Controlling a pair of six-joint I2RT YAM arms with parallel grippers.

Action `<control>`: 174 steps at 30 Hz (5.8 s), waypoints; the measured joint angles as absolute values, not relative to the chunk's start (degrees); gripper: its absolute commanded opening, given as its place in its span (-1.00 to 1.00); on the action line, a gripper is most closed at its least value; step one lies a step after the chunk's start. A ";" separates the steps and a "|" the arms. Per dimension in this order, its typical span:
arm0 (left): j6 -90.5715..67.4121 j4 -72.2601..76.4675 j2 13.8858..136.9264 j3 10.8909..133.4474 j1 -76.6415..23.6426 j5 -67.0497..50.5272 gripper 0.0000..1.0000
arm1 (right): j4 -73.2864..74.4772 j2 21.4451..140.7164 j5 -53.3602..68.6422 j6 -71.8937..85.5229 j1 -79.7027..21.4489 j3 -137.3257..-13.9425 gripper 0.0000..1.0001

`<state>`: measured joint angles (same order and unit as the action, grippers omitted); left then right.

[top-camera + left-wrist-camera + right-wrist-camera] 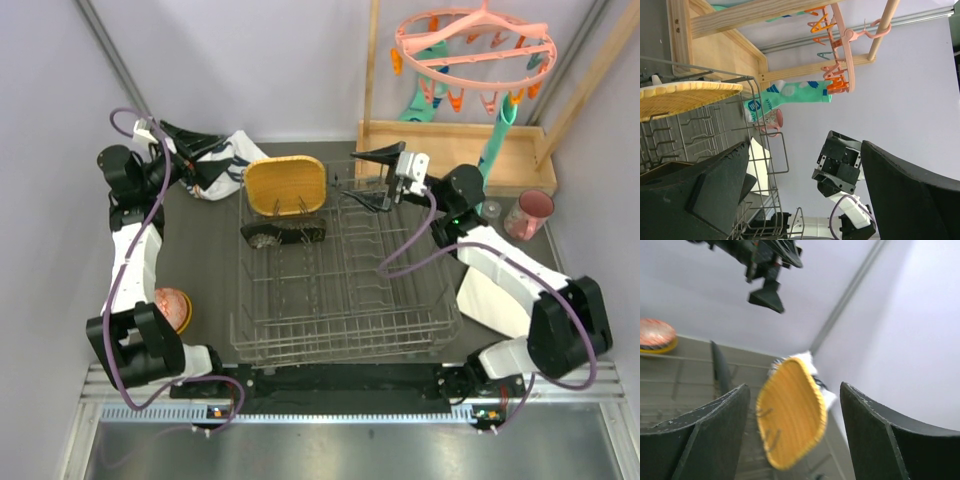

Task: Load the mixed dishes into the dish rack
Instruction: Insert the plate into the dish rack, then grab a plate with the right arm

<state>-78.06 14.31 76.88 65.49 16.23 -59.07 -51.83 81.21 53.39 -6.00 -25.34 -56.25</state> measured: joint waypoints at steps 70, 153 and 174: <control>-37.01 -36.38 73.12 70.81 13.87 -40.01 0.86 | 42.87 66.17 5.37 23.55 -15.75 -56.21 0.60; -24.29 -53.47 88.12 93.84 -1.91 5.98 0.81 | 39.42 67.88 0.30 27.62 -24.16 -62.33 0.49; -25.61 -50.04 66.57 80.03 -1.21 7.88 0.84 | 49.67 53.87 -4.34 29.65 5.02 -59.51 0.71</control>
<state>-25.61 -50.04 66.57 80.03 -1.21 7.88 49.67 53.87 -4.34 29.65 5.02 -59.51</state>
